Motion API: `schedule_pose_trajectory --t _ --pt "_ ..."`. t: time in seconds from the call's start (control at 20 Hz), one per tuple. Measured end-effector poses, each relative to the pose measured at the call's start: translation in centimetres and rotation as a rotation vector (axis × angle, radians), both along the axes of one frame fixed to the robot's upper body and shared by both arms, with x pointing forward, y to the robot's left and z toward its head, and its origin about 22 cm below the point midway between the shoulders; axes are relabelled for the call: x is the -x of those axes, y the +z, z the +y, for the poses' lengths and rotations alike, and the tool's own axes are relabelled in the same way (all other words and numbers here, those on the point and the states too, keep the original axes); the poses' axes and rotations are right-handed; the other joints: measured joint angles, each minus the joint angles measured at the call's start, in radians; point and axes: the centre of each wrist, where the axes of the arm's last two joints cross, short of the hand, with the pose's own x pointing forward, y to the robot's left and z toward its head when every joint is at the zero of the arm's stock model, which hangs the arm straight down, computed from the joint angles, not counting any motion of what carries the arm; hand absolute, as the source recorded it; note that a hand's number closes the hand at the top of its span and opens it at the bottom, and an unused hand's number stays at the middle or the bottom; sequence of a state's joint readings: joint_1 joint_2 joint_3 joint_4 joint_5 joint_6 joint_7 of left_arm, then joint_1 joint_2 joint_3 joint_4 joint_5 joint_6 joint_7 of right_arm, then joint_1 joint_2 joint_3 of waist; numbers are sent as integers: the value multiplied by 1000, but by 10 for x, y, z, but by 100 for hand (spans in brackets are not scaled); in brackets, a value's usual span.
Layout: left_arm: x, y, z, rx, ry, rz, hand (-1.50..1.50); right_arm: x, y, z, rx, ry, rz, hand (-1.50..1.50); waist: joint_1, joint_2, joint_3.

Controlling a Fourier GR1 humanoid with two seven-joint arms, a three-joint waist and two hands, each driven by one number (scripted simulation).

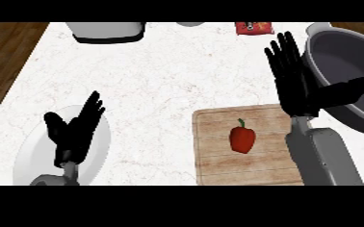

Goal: Pick the bell pepper from the cutting board and place it in the pot

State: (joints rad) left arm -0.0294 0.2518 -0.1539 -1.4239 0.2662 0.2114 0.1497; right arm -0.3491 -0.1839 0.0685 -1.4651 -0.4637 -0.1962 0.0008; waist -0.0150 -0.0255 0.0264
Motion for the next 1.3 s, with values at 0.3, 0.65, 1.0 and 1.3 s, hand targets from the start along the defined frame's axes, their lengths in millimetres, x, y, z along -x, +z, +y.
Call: schedule_pose_trajectory --t 0.3,0.65,1.0,1.3 --pt "-26 56 20 -92 54 -225 0 7 -6 -61 269 -95 -67 150 11 18 -19" --pt "-36 88 19 -104 66 -326 0 36 -51 -113 715 -244 -131 -150 13 25 -26" --pt "-39 101 22 -100 75 -342 0 60 -34 -121 799 -162 -245 -150 9 23 -27" --pt "-40 108 24 -102 76 -337 0 65 5 -106 973 59 -116 -150 11 22 -29"
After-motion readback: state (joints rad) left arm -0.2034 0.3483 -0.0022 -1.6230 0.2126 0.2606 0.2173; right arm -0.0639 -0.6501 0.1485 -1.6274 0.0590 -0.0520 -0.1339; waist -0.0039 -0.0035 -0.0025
